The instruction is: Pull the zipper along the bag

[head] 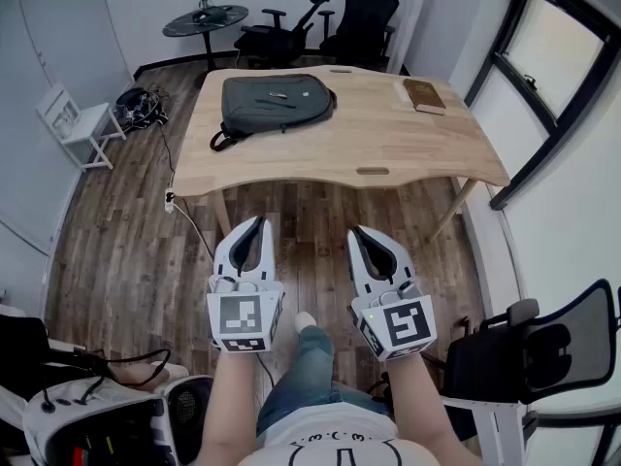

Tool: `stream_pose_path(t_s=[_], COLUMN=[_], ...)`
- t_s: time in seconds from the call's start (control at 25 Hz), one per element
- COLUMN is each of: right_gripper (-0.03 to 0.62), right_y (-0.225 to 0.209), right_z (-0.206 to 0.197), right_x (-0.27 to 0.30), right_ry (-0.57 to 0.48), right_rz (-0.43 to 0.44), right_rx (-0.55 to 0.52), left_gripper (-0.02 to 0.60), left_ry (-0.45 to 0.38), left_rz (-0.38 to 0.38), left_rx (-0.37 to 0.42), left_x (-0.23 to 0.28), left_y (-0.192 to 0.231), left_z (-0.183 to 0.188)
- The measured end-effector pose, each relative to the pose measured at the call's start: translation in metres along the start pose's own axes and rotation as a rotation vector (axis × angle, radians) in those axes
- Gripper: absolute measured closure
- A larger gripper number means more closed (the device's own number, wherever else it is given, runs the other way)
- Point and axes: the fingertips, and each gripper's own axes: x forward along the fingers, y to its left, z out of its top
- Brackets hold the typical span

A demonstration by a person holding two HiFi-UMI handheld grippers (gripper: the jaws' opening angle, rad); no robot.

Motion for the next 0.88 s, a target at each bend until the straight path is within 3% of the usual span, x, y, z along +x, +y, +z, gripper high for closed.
stream_pose_path(t_s=[0.52,0.88], right_gripper=[0.542,0.542], right_y=[-0.045,-0.09], right_z=[-0.019,-0.031], right_x=[0.054,0.125], right_ry=[0.025,0.042], right_rz=[0.023,0.063], right_rx=[-0.006,0.014], left_gripper=[0.563,0.563], left_ry=[0.009,0.044], left_rz=[0.009,0.03], left_rx=[-0.031,-0.035], left_x=[0.083,0.165], left_y=[0.006,0.027], left_z=[-0.013,-0.027])
